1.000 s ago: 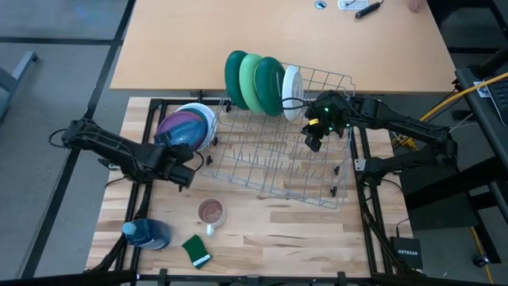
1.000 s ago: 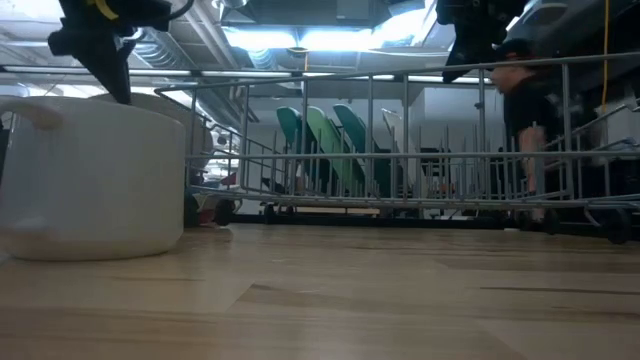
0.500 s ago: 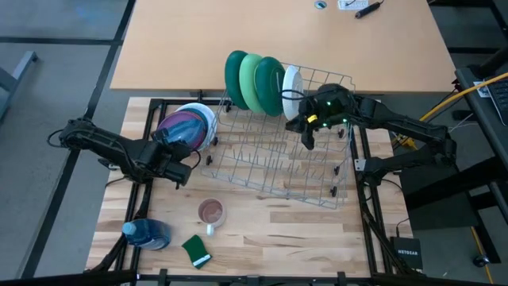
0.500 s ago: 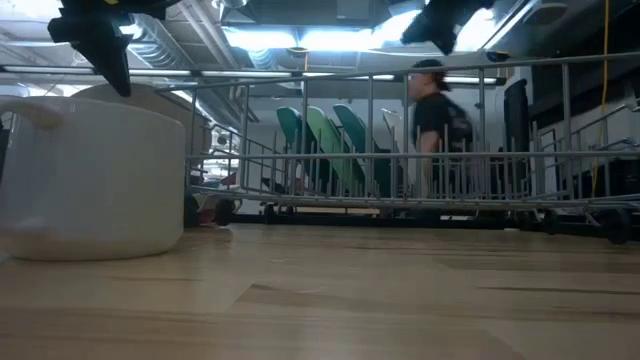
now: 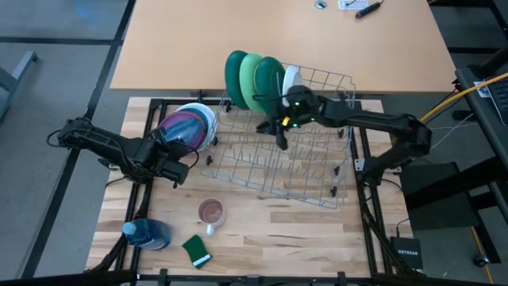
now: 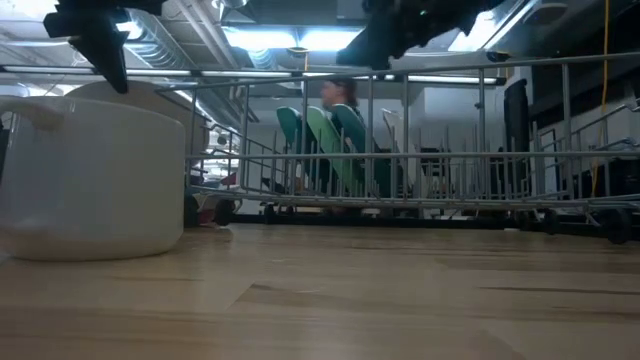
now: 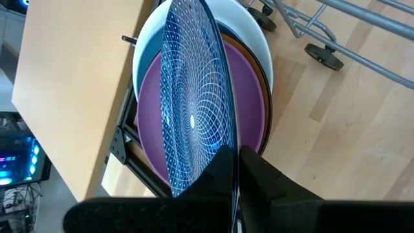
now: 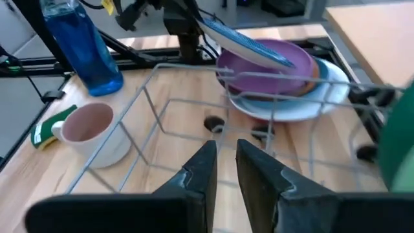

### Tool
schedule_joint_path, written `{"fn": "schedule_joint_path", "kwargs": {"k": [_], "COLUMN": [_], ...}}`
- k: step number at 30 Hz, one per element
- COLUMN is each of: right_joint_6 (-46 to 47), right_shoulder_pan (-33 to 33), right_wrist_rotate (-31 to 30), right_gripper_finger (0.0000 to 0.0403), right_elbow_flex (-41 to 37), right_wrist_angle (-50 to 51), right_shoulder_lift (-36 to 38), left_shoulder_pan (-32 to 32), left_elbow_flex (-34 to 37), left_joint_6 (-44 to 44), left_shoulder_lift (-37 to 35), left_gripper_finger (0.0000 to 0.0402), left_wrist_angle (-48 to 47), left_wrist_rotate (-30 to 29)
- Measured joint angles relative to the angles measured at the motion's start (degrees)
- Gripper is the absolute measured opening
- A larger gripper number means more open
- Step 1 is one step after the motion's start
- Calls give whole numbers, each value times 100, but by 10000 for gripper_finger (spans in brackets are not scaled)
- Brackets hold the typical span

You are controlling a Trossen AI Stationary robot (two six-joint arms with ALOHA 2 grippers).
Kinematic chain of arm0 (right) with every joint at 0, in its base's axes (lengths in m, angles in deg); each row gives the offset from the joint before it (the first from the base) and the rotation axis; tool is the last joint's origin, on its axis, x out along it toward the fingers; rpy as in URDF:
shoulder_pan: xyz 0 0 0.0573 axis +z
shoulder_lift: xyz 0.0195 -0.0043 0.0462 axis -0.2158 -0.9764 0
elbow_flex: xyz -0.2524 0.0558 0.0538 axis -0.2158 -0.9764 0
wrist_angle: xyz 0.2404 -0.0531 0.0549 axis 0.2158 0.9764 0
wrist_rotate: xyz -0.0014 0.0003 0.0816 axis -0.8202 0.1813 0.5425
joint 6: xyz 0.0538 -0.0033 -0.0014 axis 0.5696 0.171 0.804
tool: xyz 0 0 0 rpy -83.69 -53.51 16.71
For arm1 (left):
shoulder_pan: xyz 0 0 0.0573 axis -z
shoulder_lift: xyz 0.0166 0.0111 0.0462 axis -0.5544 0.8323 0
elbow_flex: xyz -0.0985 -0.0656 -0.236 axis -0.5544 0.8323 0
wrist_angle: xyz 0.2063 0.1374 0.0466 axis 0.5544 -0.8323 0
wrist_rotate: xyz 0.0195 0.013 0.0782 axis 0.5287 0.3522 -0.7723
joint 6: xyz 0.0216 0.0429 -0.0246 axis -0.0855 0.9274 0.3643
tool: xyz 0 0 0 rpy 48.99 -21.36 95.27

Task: Sort dishes
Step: Put the blue plate into the dishwasher rack

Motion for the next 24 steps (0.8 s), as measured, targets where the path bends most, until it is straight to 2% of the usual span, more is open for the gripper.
{"fn": "schedule_joint_path", "kwargs": {"k": [5, 12, 15, 19, 24], "right_joint_6": [-13, -60, -257, -947, -1430], "right_shoulder_pan": [0, 11, 85, 332, 601], "right_wrist_rotate": [266, 293, 294, 183, -268], "right_gripper_finger": [82, 163, 186, 195, 195], "right_elbow_flex": [207, 560, 772, 1112, 1647], "right_wrist_angle": [-629, -1573, -1841, -1852, -1815], "right_shoulder_lift": [-564, -1157, -1401, -1763, -2234], "left_shoulder_pan": [0, 1, 0, 2, 0], "left_elbow_flex": [0, 0, 0, 2, 2], "left_joint_6": [6, 95, 95, 94, 90], "left_shoulder_lift": [0, 0, 0, 0, 2], "left_gripper_finger": [0, 0, 0, 0, 0], "left_wrist_angle": [-34, -31, -32, -28, 25], "left_wrist_rotate": [12, 16, 16, 16, 16]}}
